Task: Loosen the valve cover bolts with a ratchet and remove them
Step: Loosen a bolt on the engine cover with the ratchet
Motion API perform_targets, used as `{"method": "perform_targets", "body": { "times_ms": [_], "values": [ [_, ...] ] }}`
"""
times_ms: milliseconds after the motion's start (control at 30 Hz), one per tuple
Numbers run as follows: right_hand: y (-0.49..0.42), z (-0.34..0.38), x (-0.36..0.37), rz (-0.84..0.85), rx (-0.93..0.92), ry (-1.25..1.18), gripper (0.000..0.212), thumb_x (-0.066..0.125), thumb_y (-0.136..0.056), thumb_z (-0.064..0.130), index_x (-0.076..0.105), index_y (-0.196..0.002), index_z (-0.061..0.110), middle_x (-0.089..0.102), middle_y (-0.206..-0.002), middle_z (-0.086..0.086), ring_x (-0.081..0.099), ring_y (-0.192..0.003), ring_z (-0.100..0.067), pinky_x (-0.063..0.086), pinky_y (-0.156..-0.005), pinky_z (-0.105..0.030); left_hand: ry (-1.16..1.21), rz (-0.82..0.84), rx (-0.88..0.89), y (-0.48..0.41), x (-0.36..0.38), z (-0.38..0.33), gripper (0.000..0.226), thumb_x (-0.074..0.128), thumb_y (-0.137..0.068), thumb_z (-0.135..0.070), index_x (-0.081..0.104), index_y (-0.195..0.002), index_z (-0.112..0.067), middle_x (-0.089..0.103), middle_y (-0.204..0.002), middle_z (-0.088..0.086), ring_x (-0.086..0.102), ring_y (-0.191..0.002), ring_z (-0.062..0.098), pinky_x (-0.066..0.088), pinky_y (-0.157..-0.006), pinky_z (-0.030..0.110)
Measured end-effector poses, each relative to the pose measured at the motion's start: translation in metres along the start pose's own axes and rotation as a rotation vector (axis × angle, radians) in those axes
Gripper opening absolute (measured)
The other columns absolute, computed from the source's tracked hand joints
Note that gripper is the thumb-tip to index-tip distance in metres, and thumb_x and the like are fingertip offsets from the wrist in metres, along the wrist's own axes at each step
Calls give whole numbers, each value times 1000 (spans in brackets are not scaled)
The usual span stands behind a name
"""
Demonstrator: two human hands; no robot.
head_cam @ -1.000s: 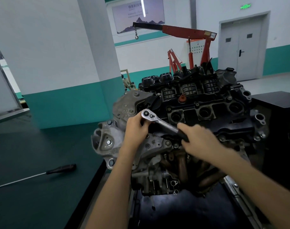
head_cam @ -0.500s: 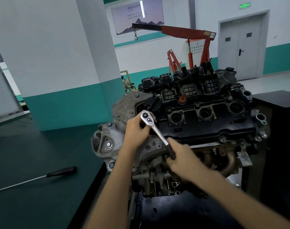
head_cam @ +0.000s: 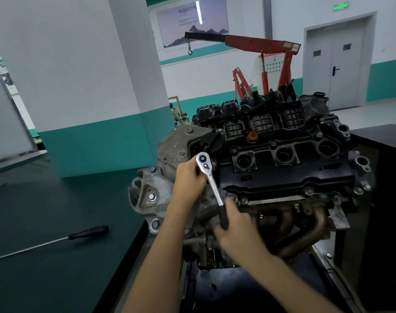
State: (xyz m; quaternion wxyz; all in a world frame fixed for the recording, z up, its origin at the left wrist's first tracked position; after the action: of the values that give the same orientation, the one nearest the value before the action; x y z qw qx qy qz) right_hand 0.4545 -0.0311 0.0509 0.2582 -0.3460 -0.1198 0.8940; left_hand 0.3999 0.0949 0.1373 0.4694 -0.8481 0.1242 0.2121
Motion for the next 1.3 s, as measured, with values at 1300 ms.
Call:
{"method": "perform_targets", "body": {
  "times_ms": [1300],
  "values": [
    [-65, -7, -112, 173, -253, 707, 22, 60, -86, 17, 48, -103, 23, 46, -66, 5, 50, -58, -20, 36, -52, -31, 42, 53, 71, 1, -1, -8, 17, 60, -92, -4, 71, -101, -13, 64, -72, -11, 57, -63, 11, 39, -61, 13]
  ]
}}
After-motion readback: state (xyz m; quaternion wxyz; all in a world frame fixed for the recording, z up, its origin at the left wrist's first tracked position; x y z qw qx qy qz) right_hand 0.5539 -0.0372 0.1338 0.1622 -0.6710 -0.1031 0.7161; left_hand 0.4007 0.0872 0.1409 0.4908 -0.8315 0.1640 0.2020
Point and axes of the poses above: each hand's wrist, its own y-axis away from the middle knuckle, its own x-axis out of the palm, z = x × y, the point moved 7 cm from there along -y, towards the middle knuckle
